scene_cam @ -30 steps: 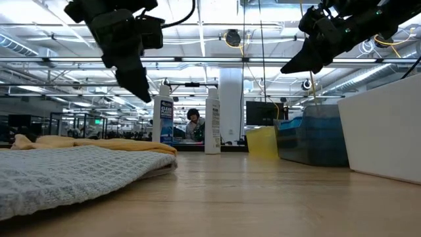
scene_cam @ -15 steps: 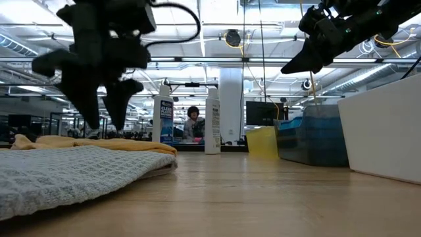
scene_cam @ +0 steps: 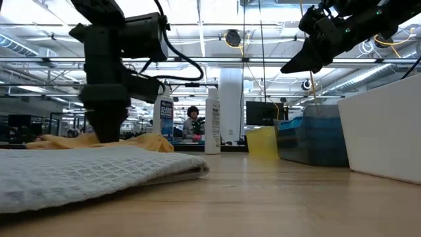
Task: Pick & Place Kitchen Items
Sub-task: Put the orange towel into the yellow bin
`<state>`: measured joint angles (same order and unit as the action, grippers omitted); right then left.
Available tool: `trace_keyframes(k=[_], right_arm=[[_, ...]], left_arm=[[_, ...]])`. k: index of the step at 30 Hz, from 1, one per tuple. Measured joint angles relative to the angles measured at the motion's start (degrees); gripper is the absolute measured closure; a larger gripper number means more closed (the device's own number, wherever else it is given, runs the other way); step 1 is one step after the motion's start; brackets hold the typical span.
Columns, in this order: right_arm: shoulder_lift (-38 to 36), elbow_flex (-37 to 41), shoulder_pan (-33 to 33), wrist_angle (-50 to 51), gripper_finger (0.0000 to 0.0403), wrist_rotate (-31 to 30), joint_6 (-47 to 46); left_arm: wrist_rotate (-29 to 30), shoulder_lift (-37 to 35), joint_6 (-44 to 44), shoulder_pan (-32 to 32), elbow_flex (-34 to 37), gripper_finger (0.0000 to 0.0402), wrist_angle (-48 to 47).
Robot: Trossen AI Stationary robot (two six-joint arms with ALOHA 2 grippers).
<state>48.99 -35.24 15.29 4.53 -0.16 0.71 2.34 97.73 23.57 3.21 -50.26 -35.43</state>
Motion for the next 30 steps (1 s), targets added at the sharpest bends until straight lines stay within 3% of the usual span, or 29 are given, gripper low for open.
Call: trace_keyframes(k=[4, 7, 10, 16, 23, 27, 30], right_arm=[[0.0, 0.0, 0.0, 0.0, 0.0403, 0.0, 0.0], [0.0, 0.0, 0.0, 0.0, 0.0403, 0.0, 0.0], [0.0, 0.0, 0.0, 0.0, 0.0403, 0.0, 0.0], [0.0, 0.0, 0.0, 0.0, 0.0403, 0.0, 0.0], [0.0, 0.0, 0.0, 0.0, 0.0403, 0.0, 0.0], [0.0, 0.0, 0.0, 0.0, 0.0403, 0.0, 0.0], [0.0, 0.0, 0.0, 0.0, 0.0403, 0.2, 0.0]], left_arm=[[-1.0, -0.2, 13.2, -2.2, 0.2, 0.0292, 1.1], [-1.6, -0.2, 13.1, -2.5, 0.3, 0.0318, 2.2], [-1.8, -0.1, 9.3, -2.5, -0.4, 0.0318, 2.2], [-1.7, -0.1, 6.7, -1.5, -5.2, 0.0237, -0.4], [0.7, -2.0, -5.1, -2.1, -15.5, 0.0124, -10.1], [3.6, -2.2, -10.5, -3.6, -20.5, 0.0096, -18.0], [0.8, -2.1, -14.8, -6.9, -20.5, 0.0090, -21.3]])
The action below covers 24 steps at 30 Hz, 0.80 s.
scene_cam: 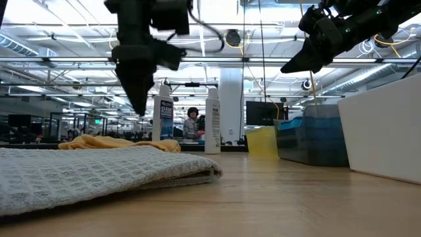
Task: Pick & Place Kitchen Items
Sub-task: Put the orange towel into the yellow bin
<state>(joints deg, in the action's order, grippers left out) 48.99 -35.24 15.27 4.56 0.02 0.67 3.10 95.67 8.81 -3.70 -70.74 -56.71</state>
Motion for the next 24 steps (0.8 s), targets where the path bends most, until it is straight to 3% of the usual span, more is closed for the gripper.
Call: trace_keyframes(k=[6, 10, 13, 24], right_arm=[[0.0, 0.0, 0.0, 0.0, 0.0403, 0.0, 0.0], [0.0, 0.0, 0.0, 0.1, 0.0403, 0.0, 0.0], [0.0, 0.0, 0.0, 0.1, 0.0403, 0.0, 0.1], [0.0, 0.0, 0.0, 0.0, 0.0403, 0.0, 0.5]], left_arm=[[-9.2, -0.1, -6.6, -9.9, 2.8, 0.0109, 2.7], [-18.7, -0.1, -11.3, -16.4, 8.1, 0.0125, 9.3], [-21.3, -0.1, -13.6, -19.5, 12.7, 0.0131, 14.2], [-32.8, -0.4, -16.2, -22.3, 22.6, 0.0133, 21.4]])
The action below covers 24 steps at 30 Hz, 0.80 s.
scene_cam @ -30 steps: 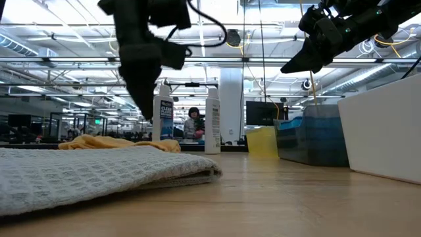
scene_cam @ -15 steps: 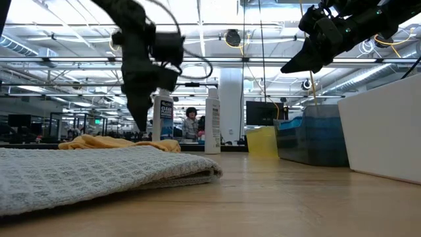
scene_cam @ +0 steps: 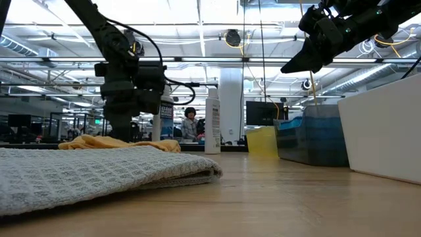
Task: Pick & Place Kitchen Items
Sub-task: Put the orange towel into the yellow bin
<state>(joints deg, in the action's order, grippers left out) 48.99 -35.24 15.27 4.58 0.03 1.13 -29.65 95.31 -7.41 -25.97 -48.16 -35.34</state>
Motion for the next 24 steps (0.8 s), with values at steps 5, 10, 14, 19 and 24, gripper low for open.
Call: trace_keyframes(k=[5, 10, 14, 19, 24], right_arm=[[0.0, 0.0, 0.0, 0.0, 0.0403, 0.0, 0.0], [0.0, 0.0, 0.0, 0.0, 0.0403, 0.0, 0.0], [0.0, 0.0, 0.0, 0.0, 0.0403, 0.0, 0.0], [0.0, 0.0, 0.0, 0.0, 0.0403, 0.0, 0.0], [0.0, 0.0, 0.0, 0.0, 0.0403, 0.0, 0.0]], left_arm=[[1.2, -0.2, 1.2, 0.6, 1.9, 0.0133, 1.6], [1.7, -0.1, 3.7, 0.7, 2.0, 0.0135, 4.2], [2.6, 0.0, 4.1, 1.5, 2.1, 0.0177, 4.4], [7.9, 0.0, 5.1, 4.1, 2.1, 0.0269, 4.4], [11.2, 0.0, 5.0, 6.0, 2.0, 0.0349, 5.1]])
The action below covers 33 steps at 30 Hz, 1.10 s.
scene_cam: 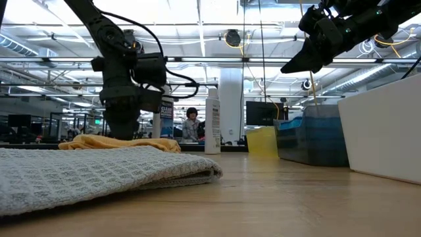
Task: Pick & Place Kitchen Items
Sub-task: Put the orange towel into the yellow bin
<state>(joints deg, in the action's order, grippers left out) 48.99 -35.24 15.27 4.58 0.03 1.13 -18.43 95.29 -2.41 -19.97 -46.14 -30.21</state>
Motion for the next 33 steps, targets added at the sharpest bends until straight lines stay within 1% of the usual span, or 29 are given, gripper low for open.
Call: trace_keyframes(k=[2, 5, 10, 17, 22, 26, 29, 33], right_arm=[[0.0, 0.0, 0.0, 0.0, 0.0403, 0.0, 0.0], [0.0, 0.0, 0.0, 0.0, 0.0403, 0.0, 0.0], [0.0, 0.0, 0.0, 0.0, 0.0403, 0.0, 0.0], [0.0, 0.0, 0.0, 0.0, 0.0403, 0.0, 0.0], [0.0, 0.0, 0.0, -0.1, 0.0403, 0.0, -0.4], [0.0, 0.0, 0.0, -1.2, 0.0401, 0.0, -0.4], [0.1, 0.4, 0.0, -4.2, 0.0391, 0.0, -0.9], [0.3, 4.2, 0.0, -13.1, 0.0365, 0.2, -1.5]], left_arm=[[0.3, 0.1, 0.7, 0.4, -0.4, 0.0379, 0.0], [4.2, 0.1, 3.1, 2.2, -1.8, 0.0382, -0.5], [15.3, -0.5, 2.0, 6.9, -6.2, 0.0382, -2.7], [27.5, -4.9, 1.5, 13.9, -15.1, 0.0382, -5.1], [39.1, -6.7, 1.7, 19.1, -21.5, 0.0382, -4.0], [47.2, -6.4, 2.3, 22.7, -23.7, 0.0382, -2.5], [51.0, -6.4, 2.3, 24.6, -23.8, 0.0382, 0.4], [51.8, -5.7, 1.6, 25.8, -23.9, 0.0382, 2.6]])
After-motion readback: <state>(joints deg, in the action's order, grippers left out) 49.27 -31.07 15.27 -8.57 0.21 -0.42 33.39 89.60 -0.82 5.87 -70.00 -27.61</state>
